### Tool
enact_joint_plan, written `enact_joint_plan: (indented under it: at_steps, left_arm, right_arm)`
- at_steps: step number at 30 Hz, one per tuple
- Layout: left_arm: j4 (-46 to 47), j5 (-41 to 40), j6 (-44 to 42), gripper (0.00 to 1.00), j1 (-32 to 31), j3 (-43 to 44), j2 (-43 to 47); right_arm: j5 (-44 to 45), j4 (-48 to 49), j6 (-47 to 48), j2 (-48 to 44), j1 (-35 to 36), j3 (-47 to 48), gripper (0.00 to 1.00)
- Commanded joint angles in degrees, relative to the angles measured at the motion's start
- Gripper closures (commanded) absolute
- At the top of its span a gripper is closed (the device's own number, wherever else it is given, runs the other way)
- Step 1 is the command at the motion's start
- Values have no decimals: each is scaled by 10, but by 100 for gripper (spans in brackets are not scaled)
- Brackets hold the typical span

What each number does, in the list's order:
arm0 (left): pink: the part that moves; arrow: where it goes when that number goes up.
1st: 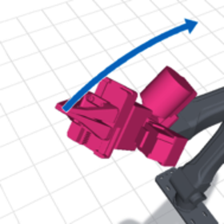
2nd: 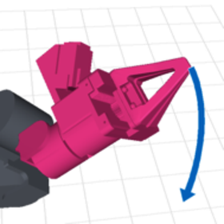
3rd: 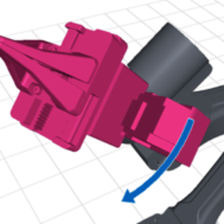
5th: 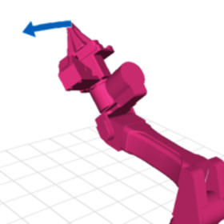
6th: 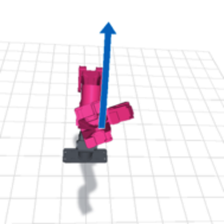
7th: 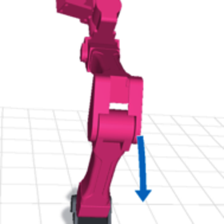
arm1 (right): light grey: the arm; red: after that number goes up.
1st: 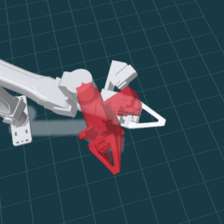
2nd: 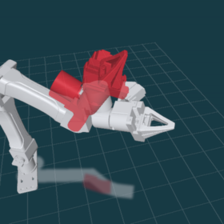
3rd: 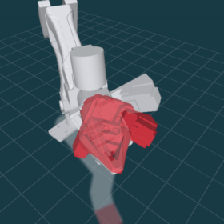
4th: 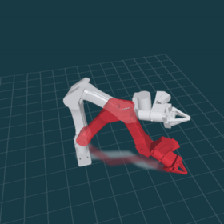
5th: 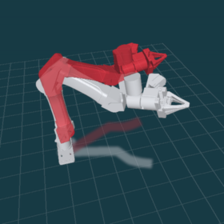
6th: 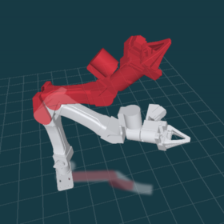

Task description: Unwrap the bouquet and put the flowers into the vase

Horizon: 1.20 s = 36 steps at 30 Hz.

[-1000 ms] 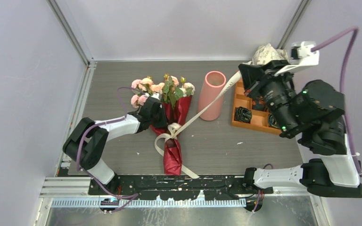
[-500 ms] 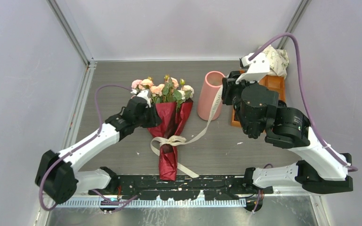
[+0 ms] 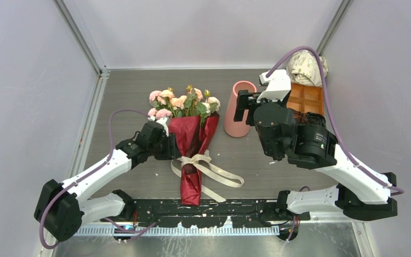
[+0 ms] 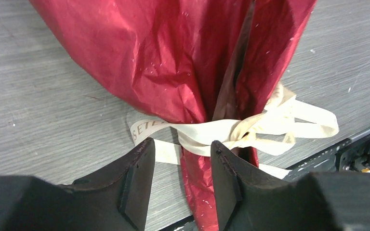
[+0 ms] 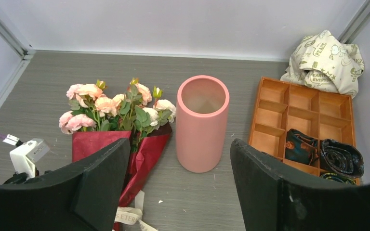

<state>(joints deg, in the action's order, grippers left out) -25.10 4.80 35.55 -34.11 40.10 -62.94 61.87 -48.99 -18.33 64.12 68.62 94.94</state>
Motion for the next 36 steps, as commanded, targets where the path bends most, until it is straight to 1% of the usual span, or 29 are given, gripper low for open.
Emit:
enact_joint_plan:
  at_steps: [1,10,16,19,23,24,27,36]
  left_arm:
    - [37,13,0,53,-1,-21,-5]
    - [68,25,3,57,-2,-53,-18]
    - [69,1,1,57,-2,-60,-9]
    - [64,-8,0,57,-2,-61,11]
    - [52,-43,-3,57,-2,-64,28]
    - [53,-65,-2,57,-2,-67,30]
    - [74,-76,1,57,-2,-82,32]
    - [145,-51,12,60,-2,-119,-12]
  right_arm:
    - [5,8,-30,-10,1,-6,19]
    - [-8,7,-43,0,1,-18,18]
    - [-25,4,-54,8,1,-25,18]
    - [-29,2,-64,11,1,-29,18]
    - [-39,4,-73,12,1,-36,18]
    - [-41,4,-74,13,1,-37,18]
    - [-42,3,-77,17,1,-38,18]
    - [-43,4,-88,16,1,-48,18]
